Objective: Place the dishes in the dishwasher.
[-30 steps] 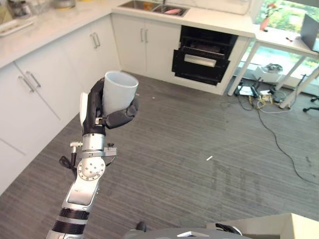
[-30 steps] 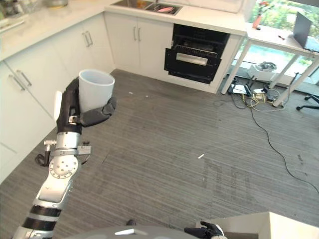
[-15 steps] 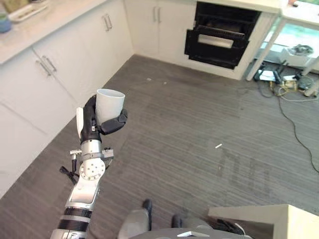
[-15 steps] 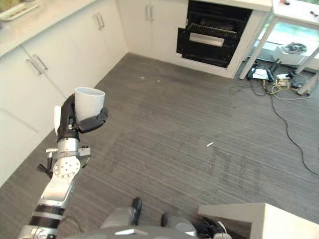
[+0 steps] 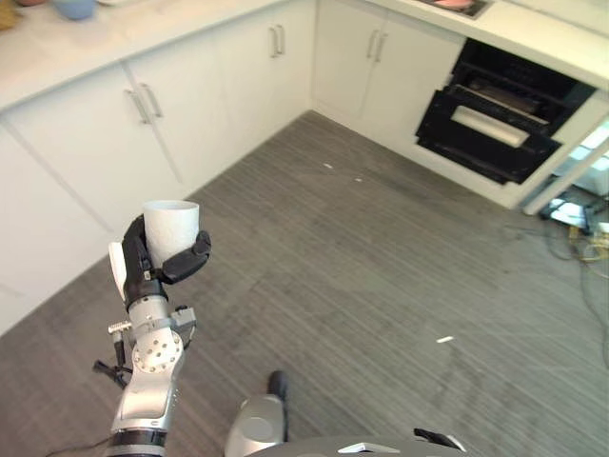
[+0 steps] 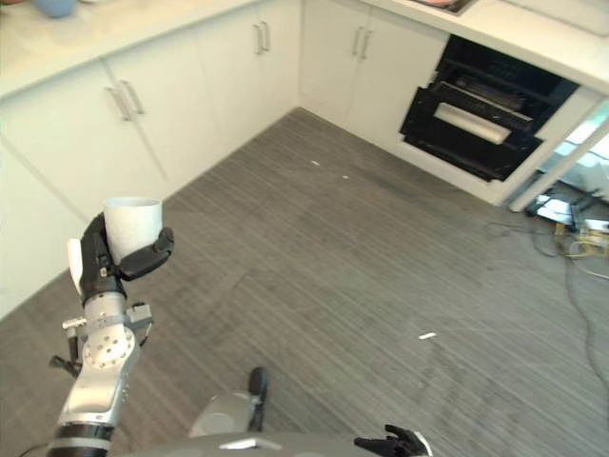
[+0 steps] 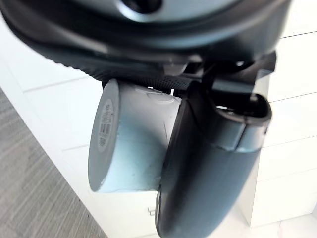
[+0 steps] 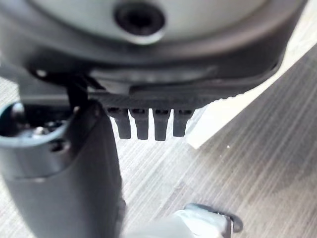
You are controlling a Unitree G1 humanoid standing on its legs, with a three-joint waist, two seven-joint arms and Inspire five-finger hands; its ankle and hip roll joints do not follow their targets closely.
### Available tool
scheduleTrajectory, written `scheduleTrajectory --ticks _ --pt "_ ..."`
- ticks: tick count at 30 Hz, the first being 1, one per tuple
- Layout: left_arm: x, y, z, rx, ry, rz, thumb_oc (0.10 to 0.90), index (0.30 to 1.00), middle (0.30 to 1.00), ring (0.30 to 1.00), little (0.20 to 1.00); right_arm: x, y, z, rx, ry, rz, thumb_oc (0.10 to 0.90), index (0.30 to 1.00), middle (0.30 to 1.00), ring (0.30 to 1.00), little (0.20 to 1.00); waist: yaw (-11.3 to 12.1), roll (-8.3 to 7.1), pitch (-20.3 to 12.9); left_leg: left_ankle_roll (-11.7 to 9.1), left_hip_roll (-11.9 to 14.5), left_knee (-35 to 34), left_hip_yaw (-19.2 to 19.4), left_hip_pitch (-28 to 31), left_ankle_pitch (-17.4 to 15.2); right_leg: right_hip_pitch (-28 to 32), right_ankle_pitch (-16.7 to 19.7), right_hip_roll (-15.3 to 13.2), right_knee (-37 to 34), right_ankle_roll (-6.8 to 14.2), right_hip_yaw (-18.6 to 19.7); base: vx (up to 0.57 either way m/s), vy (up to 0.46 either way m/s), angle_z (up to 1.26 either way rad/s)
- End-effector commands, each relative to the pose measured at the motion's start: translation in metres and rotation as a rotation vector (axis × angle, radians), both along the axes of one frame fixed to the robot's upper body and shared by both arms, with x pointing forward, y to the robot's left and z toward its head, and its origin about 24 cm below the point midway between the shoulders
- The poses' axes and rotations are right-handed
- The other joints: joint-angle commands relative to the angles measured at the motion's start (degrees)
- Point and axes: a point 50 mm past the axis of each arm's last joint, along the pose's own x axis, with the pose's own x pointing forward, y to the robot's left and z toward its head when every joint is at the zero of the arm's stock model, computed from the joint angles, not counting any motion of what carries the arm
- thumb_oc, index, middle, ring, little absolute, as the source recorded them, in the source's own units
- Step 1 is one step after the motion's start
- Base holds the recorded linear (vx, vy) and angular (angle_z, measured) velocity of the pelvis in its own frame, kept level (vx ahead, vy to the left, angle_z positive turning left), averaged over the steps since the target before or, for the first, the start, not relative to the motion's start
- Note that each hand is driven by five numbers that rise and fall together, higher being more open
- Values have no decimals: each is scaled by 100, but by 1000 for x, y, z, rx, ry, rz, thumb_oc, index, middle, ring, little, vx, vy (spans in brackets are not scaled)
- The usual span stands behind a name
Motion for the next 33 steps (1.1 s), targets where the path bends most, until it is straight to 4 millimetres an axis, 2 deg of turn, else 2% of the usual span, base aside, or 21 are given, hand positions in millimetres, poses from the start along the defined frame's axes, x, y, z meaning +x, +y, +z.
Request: scheduleTrajectory --ticks 1,2,3,5,6,7,8,11,12,15,16,17,18,19,20,22,24,25,28,29,33 --pt "22 -33 93 231 -388 -261 400 300 300 300 300 26 6 3 19 -67 71 800 900 900 900 900 -507 428 66 -348 231 -832 -468 33 655 306 2790 599 897 333 -115 394 197 26" --pt "22 -33 94 230 -389 -260 400 300 300 300 300 27 6 3 18 -68 72 800 900 900 900 900 -504 457 64 -354 265 -836 -472 18 675 282 2814 632 899 328 -118 543 285 63" --pt "25 -34 93 225 -385 -264 400 300 300 300 300 43 7 6 22 -125 50 800 900 900 900 900 -815 637 267 -352 325 -883 -691 505 458 -732 2446 716 1312 207 -308 561 249 38" --pt "27 -36 93 207 -390 -279 400 300 300 300 300 50 5 8 7 -149 58 800 900 900 900 900 -1047 680 391 -384 264 -883 -850 947 187 -1472 2101 367 623 -54 -594 645 212 6" --pt "27 -36 93 207 -390 -279 400 300 300 300 300 50 5 8 7 -149 58 800 900 900 900 900 -1056 686 391 -385 269 -883 -858 945 189 -1467 2107 369 613 -56 -603 537 64 17" --pt "29 -36 88 194 -365 -292 400 300 300 300 300 50 4 8 -4 -144 76 800 900 900 900 900 -1195 664 391 -429 208 -883 -909 1206 -39 -1667 1915 190 -99 -143 -737 747 -23 27" --pt "31 -36 86 171 -353 -305 400 300 300 300 300 44 0 7 -23 -122 70 800 900 900 900 900 -1332 597 339 -515 119 -883 -970 1509 -321 -1859 2042 -140 -1075 -149 -840 975 -67 31" --pt "32 -38 82 154 -338 -309 400 300 300 300 300 39 -8 8 -70 -101 69 800 900 900 900 900 -1485 548 295 -605 99 -883 -1030 1819 -626 -1865 2169 -317 -2223 -88 -927 639 -100 45" --pt "30 -38 78 168 -316 -315 400 300 300 300 300 36 -14 9 -114 -93 75 800 900 900 900 900 -1609 635 182 -689 229 -883 -1064 2185 -832 -1771 2315 -254 -2598 -57 -1113 697 -145 7" --pt "29 -38 77 185 -308 -320 400 300 300 300 300 36 -22 11 -149 -108 47 800 900 900 900 900 -1701 665 80 -760 326 -711 -1102 2417 -737 -1605 2284 -137 -2568 -191 -1056 490 -117 20" --pt "29 -40 73 178 -295 -320 400 300 300 300 300 39 -26 13 -170 -134 29 800 900 900 900 900 -1755 678 -23 -887 441 -10 -1092 2343 -516 -1292 2217 10 -2735 -339 -947 651 -342 -10" --pt "32 -42 77 147 -324 -314 400 300 300 300 300 56 -36 23 -194 -233 3 800 900 900 900 900 -1776 471 4 -1193 464 2591 -974 1247 366 -692 2095 25 -2925 -697 -782 643 -346 -35" --pt "30 -41 80 138 -345 -314 400 300 300 300 300 67 -42 29 -209 -280 -12 800 900 900 900 900 -1626 347 75 -1185 247 3329 -1149 857 404 -475 2037 -19 -3004 -779 -703 628 -335 -41" --pt "30 -45 83 105 -368 -328 400 300 300 300 300 89 -46 39 -234 -360 -7 800 900 900 900 900 -1538 278 135 -1117 452 3454 -982 546 365 -209 1926 6 -3096 -835 -632 491 -128 -60" --pt "31 -47 84 84 -374 -340 400 300 300 300 300 104 -50 49 -260 -431 -1 800 900 900 900 900 -1389 161 219 -1050 464 3448 -822 111 238 55 1876 -26 -3192 -860 -466 481 -25 -74" --pt "32 -48 85 72 -378 -353 400 300 300 300 300 111 -55 56 -278 -472 1 800 900 900 900 900 -1239 148 229 -992 463 3144 -695 -78 211 249 1833 -64 -3292 -839 -320 317 63 -125" --pt "32 -50 85 47 -383 -354 400 300 300 300 300 131 -67 76 -329 -585 -17 800 900 900 900 900 -1155 260 154 -937 546 2118 -706 -66 239 502 1694 -64 -3354 -731 -60 550 235 -162" --pt "33 -50 83 47 -375 -347 400 300 300 300 300 151 -73 98 -387 -701 15 800 900 900 900 900 -1001 374 112 -945 672 822 -1075 18 266 724 1456 -83 -3257 -644 262 750 344 -165" --pt "30 -48 85 65 -381 -325 400 300 300 300 300 171 -85 129 -494 -836 11 800 900 900 900 900 -686 509 -38 -1170 483 -88 -2681 -4 530 1073 1256 -32 -3193 -604 994 633 252 -146" --pt "29 -47 85 75 -377 -322 400 300 300 300 300 172 -88 134 -516 -864 -6 800 900 900 900 900 -689 551 -63 -1239 425 -137 -2970 -7 574 1134 1221 -27 -3180 -562 1228 344 110 -134" --pt "27 -49 86 89 -369 -348 400 300 300 300 300 168 -101 161 -587 -987 -80 800 900 900 900 900 -925 627 -168 -1138 541 -644 -2594 416 554 846 1344 -134 -3026 -261 1482 173 337 -117"
